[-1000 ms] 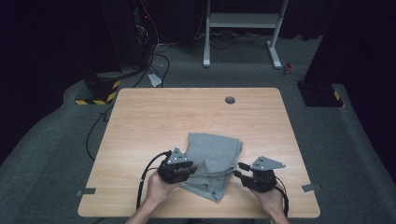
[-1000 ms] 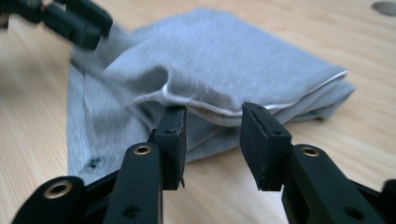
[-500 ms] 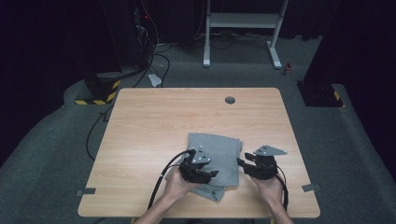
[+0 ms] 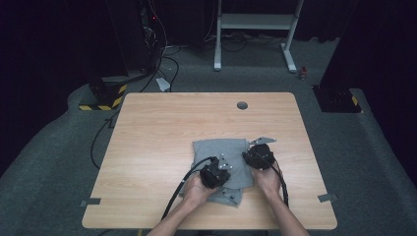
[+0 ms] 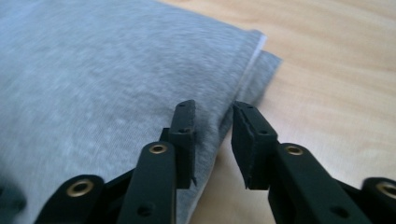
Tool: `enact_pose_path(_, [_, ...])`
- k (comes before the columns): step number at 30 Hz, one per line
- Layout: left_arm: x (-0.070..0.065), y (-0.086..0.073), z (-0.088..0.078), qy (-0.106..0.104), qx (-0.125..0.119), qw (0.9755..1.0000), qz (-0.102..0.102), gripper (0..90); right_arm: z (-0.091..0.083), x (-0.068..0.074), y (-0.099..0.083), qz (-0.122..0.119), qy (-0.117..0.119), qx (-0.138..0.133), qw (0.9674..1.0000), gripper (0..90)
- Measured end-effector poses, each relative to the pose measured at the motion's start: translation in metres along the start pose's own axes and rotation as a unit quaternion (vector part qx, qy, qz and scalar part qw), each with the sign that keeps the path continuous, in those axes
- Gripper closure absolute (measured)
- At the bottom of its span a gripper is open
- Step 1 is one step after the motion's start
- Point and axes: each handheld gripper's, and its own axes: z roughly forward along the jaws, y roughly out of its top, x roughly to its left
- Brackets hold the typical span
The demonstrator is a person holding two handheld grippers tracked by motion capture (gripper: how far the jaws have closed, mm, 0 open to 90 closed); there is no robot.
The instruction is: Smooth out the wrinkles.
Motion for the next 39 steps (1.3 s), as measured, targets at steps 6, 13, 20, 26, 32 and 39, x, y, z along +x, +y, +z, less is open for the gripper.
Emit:
enact_pose_path(6, [0.002, -0.003, -0.012, -0.012, -0.036, 0.9991, -0.02, 88.5, -0.006, -0.001, 0.008, 0.022, 0.016, -0.02, 0.9994, 58.9])
enact_pose_path(13, [0.008, -0.016, -0.05, -0.01, -0.084, 0.9957, -0.04, 68.8, -0.047, 0.018, -0.026, -0.01, 0.047, -0.043, 0.9979, 57.0])
enact_pose_path(20, [0.036, -0.045, -0.077, 0.055, -0.085, 0.9906, -0.091, 57.3, -0.05, 0.043, -0.052, -0.044, 0.051, -0.036, 0.9971, 59.3])
enact_pose_path(26, [0.05, -0.069, -0.078, 0.075, -0.055, 0.9892, -0.114, 59.0, -0.041, 0.056, -0.058, -0.073, 0.044, -0.016, 0.9963, 68.7])
enact_pose_path(32, [0.05, -0.075, -0.066, 0.056, -0.03, 0.9927, -0.103, 71.3, -0.036, 0.064, -0.058, -0.111, 0.033, -0.004, 0.9933, 84.5])
enact_pose_path(39, [0.053, -0.076, -0.084, 0.051, -0.072, 0.9881, -0.126, 86.3, -0.07, 0.079, -0.043, -0.138, 0.04, -0.051, 0.9883, 88.2])
